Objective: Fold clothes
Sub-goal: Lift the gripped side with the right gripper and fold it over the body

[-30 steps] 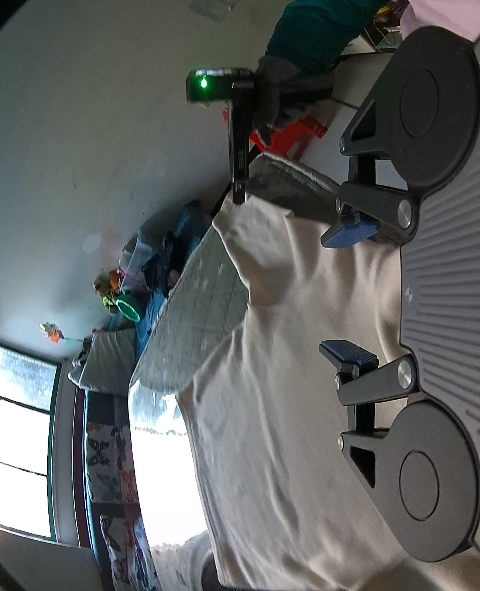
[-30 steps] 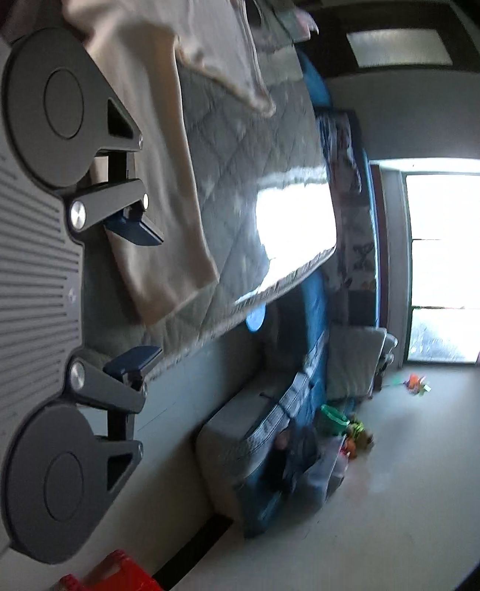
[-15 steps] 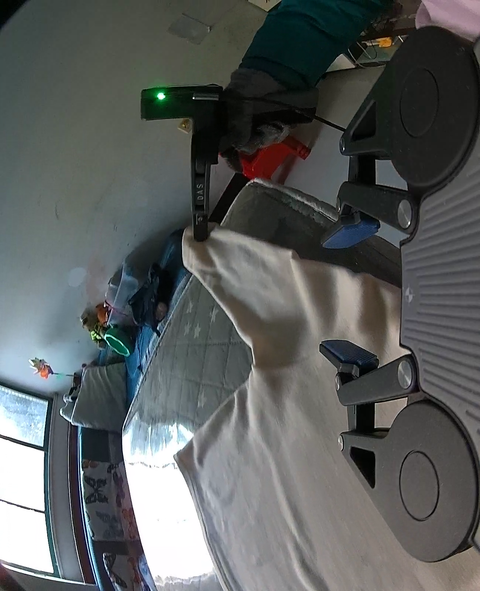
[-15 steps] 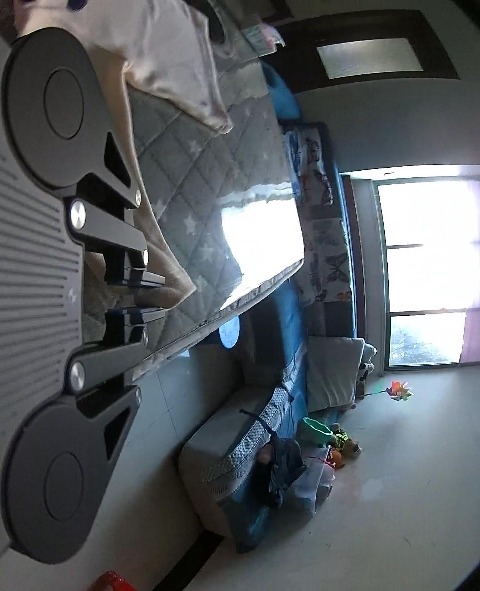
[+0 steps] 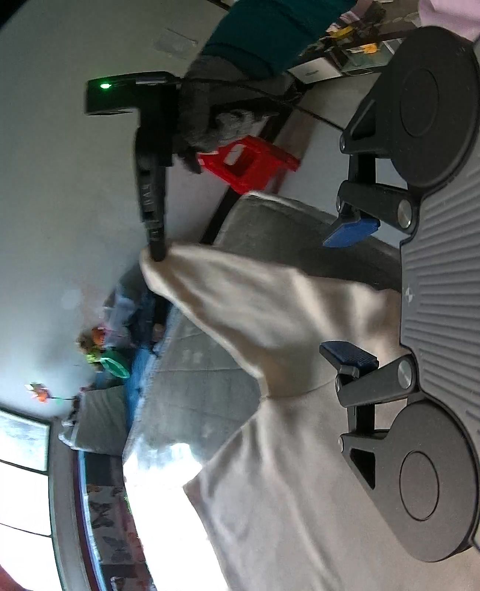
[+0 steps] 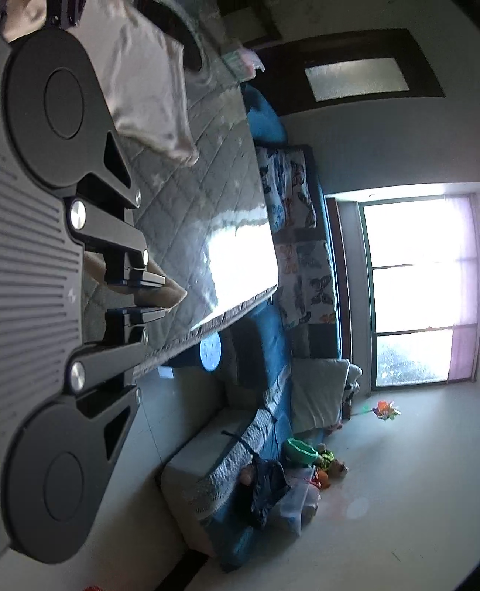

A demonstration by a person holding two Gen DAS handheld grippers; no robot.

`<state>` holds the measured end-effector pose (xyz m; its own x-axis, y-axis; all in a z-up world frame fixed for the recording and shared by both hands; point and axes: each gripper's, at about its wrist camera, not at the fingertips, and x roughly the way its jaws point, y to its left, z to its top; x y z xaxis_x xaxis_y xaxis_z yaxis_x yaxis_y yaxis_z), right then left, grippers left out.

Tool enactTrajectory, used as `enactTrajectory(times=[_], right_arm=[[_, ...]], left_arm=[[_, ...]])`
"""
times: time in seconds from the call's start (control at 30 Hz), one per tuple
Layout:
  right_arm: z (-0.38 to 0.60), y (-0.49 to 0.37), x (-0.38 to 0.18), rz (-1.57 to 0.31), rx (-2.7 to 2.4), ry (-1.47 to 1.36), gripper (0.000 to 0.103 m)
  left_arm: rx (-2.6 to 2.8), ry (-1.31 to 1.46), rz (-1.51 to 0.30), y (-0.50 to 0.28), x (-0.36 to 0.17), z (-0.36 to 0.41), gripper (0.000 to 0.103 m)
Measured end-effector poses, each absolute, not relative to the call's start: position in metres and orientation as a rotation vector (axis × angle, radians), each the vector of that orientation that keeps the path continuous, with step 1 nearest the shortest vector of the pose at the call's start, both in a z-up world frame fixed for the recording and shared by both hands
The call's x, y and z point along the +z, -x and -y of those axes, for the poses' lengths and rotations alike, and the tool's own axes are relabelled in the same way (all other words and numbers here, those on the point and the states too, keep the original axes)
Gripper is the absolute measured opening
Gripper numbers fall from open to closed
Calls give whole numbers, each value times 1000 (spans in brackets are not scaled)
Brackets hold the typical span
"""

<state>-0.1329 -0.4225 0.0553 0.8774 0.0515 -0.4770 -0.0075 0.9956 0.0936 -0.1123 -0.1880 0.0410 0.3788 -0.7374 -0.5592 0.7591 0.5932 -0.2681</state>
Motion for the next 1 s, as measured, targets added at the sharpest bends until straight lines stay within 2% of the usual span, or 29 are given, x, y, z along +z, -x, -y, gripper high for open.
enactTrajectory(times=[0.23,0.57,0.9,1.0], right_arm=[[406,139,95,-448,126,-84,9],[309,132,146,-407,457,8,9],[196,104,110,-554,766,92,9],[179,99,93,-613,812,99,12]], left_arm=[[-842,34,-662,113,51,136,66],[-703,145,-671,131,36,73,71],[-591,238,-650,143,33,29,73],[-572,255,-650,145,31,22,73]])
